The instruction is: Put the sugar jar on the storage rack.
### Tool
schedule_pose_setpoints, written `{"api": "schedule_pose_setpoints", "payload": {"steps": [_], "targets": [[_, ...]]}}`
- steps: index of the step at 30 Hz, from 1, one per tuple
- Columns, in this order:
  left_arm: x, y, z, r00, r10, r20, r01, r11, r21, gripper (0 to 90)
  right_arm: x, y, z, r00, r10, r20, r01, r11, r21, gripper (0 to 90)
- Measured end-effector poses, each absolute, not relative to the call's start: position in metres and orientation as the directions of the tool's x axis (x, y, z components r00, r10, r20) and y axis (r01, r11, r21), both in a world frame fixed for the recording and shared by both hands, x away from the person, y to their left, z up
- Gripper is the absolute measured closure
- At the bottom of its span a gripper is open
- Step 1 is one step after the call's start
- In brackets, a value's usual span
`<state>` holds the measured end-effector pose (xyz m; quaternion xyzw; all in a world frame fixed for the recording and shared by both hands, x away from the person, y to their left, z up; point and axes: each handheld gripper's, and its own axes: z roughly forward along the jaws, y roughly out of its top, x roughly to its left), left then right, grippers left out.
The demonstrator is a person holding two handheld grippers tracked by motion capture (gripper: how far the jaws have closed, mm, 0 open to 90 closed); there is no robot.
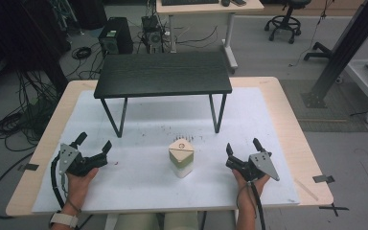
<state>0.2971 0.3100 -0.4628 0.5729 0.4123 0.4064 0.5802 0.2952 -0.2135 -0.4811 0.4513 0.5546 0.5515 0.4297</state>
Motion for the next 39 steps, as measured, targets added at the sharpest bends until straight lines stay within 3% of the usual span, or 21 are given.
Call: {"api": "schedule_pose_setpoints", "payload": {"steps": [25,39], "targets": [[0.297,0.31,-0.463,0.329,0.944,-0.012,0.001,0.012,1.0,1.9,0.294,-0.213,-0.481,-0.22,0.975,0.018,0.023,-0.014,1.0,3.4],[0.297,0.31,-0.463,0.33,0.944,-0.012,0.0,0.013,1.0,1.9,0.286,-0.207,-0.457,-0.293,0.956,0.023,0.0,-0.024,1.0,3.4]]}}
